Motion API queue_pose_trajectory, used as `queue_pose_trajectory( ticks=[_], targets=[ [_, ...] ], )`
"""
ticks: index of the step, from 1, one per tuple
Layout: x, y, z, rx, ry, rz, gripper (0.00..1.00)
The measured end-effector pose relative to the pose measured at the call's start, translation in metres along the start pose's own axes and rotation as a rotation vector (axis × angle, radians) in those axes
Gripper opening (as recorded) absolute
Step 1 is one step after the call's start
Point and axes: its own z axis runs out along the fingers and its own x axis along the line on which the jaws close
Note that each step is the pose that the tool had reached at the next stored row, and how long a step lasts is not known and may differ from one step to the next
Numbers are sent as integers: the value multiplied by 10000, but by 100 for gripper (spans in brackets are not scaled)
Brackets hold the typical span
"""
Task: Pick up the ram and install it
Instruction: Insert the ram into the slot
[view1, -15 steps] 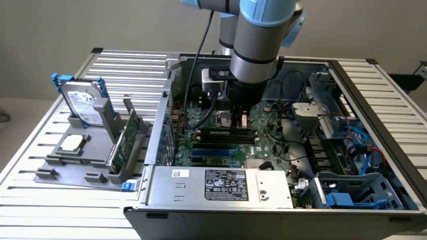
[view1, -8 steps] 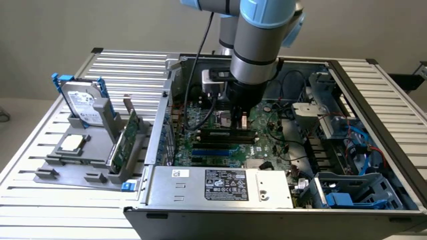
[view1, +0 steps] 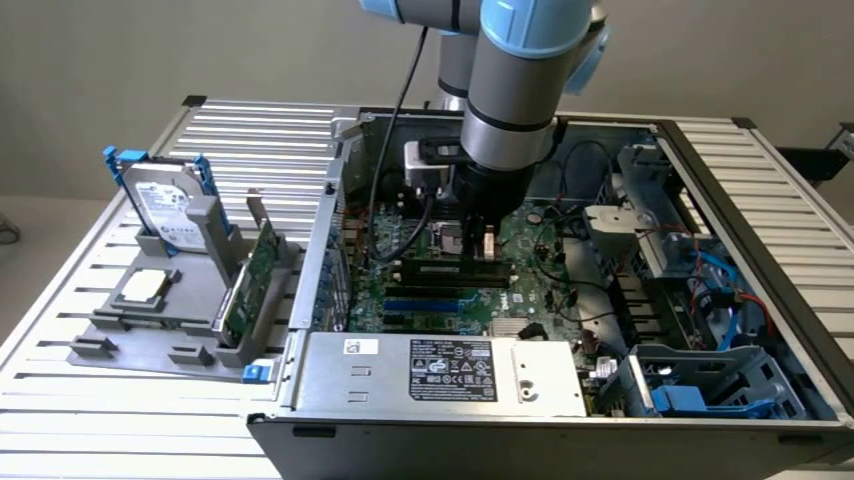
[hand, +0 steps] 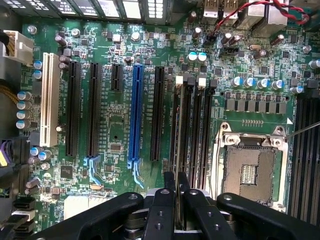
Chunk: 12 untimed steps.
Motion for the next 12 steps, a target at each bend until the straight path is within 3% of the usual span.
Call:
queue_pose_trajectory(
  ticks=[12],
  targets=[
    [0,-2,28,-2,14,-14,14]
  ],
)
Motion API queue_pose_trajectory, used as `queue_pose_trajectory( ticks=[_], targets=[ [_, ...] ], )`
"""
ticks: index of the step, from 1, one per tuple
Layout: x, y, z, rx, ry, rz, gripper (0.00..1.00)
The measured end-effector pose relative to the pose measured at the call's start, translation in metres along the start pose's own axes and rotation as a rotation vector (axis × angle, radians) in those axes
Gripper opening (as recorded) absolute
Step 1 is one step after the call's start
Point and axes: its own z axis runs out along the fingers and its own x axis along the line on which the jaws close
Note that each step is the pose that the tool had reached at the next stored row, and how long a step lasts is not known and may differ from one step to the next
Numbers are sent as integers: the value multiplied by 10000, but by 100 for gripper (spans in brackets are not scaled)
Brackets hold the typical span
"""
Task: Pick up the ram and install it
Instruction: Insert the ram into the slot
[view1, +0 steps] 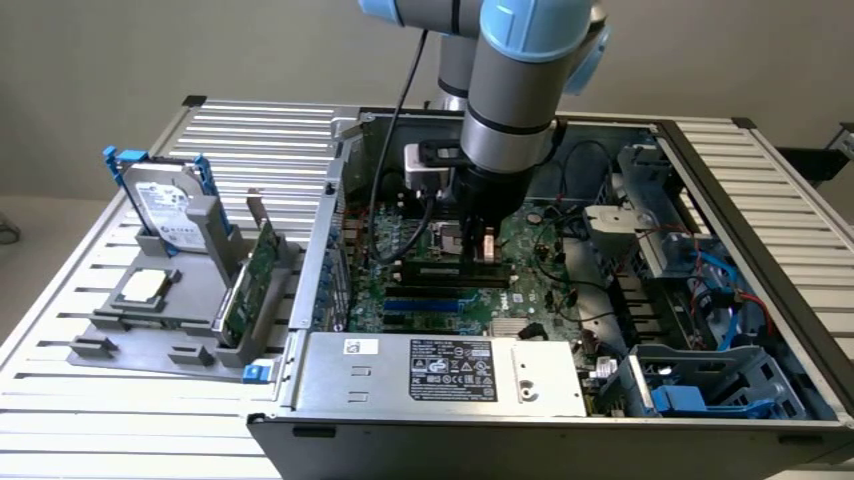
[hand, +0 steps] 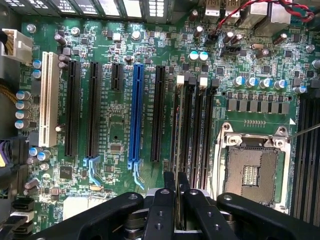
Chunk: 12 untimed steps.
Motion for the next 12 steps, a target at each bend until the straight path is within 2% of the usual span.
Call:
queue_pose_trajectory(
  ticks=[12],
  targets=[
    [1,-1,32,-14,6,0,14]
  ],
)
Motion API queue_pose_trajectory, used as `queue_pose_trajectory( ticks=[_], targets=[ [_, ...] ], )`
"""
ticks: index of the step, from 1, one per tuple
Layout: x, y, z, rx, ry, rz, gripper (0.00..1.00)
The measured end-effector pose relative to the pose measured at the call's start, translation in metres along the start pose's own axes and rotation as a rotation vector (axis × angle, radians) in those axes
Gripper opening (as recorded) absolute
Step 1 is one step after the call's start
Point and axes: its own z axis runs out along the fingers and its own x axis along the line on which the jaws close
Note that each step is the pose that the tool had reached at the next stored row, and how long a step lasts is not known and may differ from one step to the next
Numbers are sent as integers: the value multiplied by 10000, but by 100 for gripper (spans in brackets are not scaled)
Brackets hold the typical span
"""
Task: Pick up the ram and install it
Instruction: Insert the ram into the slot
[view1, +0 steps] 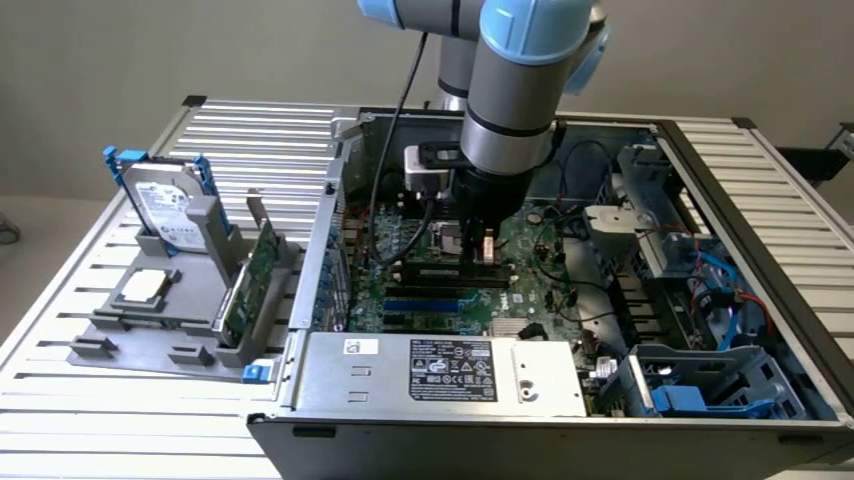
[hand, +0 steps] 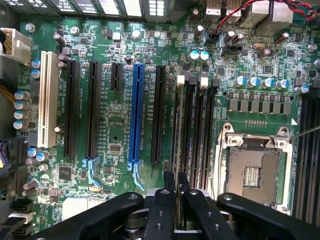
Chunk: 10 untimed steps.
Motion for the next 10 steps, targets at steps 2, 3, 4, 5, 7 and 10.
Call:
queue_pose_trajectory(
  ticks=[2,3,4,5,7,10],
  targets=[
    [0,-1,8,-1,-3,-1,14],
    [-1,-1,11,-1,-5,0,14],
    [0,-1,13,-1,-5,0,14],
    [0,-1,13,-3,-3,0,14],
    [0,-1,14,-3,-2,0,14],
    [-1,-6,17,4,-12,-1,14]
  ],
)
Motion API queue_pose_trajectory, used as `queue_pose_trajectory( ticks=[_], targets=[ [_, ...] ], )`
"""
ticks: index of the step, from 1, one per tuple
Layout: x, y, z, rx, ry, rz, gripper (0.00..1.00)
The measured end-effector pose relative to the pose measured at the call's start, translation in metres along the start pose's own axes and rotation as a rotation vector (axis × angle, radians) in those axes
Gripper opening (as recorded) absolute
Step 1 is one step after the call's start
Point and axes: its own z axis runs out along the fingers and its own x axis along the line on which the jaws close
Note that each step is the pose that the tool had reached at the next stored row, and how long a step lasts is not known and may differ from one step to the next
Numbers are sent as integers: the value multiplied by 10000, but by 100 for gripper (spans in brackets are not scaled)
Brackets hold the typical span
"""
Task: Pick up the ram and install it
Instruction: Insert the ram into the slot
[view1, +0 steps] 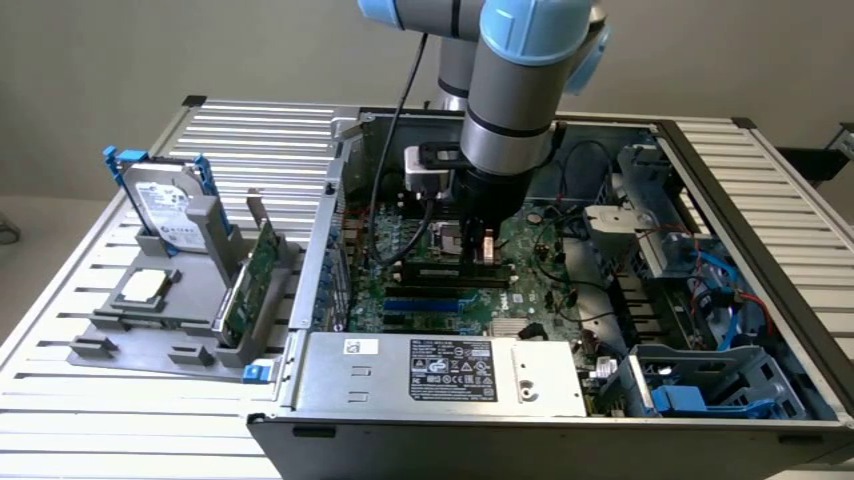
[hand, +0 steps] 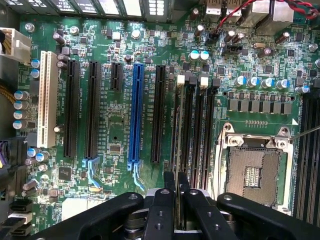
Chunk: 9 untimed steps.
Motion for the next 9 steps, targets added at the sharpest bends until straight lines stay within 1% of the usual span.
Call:
queue_pose_trajectory(
  ticks=[1,4,7,9],
  targets=[
    [-2,-4,9,10,-20,-2,14],
    [0,-5,-1,-4,5,-1,14],
    [0,-5,-2,-9,6,-1,14],
    [0,-6,-2,-24,6,-1,14]
  ],
)
